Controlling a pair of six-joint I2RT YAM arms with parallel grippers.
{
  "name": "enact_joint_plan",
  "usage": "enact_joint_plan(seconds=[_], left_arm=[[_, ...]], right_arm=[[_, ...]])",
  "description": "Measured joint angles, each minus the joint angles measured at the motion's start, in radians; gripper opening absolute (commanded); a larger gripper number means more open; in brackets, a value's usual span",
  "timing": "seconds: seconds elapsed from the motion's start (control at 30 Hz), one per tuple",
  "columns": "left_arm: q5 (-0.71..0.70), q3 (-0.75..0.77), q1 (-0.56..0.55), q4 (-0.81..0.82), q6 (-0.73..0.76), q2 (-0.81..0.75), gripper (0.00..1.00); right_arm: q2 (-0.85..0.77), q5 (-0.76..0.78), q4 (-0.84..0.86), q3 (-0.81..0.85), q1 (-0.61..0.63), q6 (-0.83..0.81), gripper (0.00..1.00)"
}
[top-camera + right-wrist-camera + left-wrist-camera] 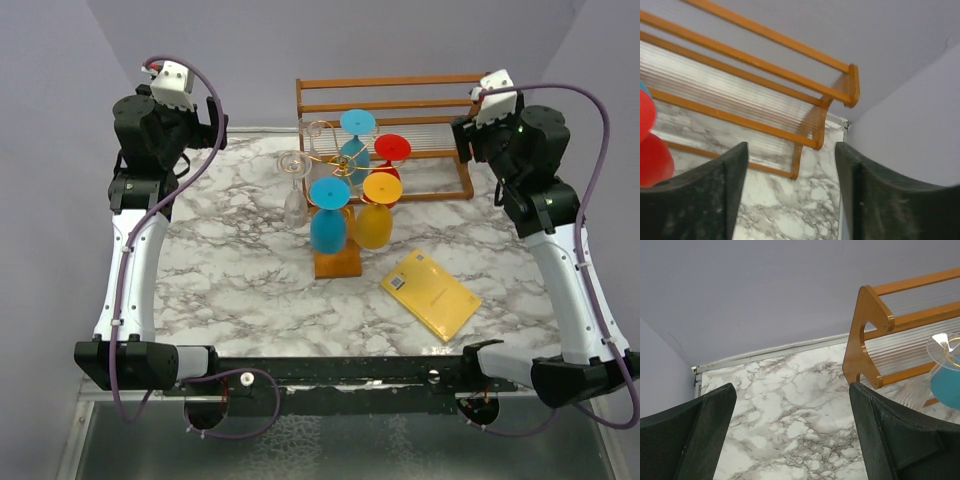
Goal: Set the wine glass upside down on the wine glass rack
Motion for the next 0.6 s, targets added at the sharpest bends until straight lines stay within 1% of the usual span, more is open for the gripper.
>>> enact_joint_plan(seconds=[0.03,0.07,0.2,0.4,0.6], left_arm=[[-0.001,-0.008,0.0,0.001,-0.003,0.0,0.99],[-0.002,-0.016,0.0,0.003,-0.006,-0.002,0.99],[-0.027,-0.058,0.0,0.013,-0.01,-0.019,0.99],[-0.061,-0.099,0.001,0.018,-0.01,-0.067,0.99],[-0.087,-0.112,0.001,0.023,-0.002,-0.106,0.99]], right_arm=[[-0.018,0.002,0.018,-0.047,-0.016,0.002,0.98],[-0.037,0.003,0.039,-0.101,-0.029,0.006,1.0],[-0.047,0.011,0.09,-0.198,-0.038,0.021,1.0],[-0.061,0.045,0.154,-0.208,-0.045,0.06,1.0],[-0.139,0.099,0.22,-0.272,-0.048,0.079,1.0]])
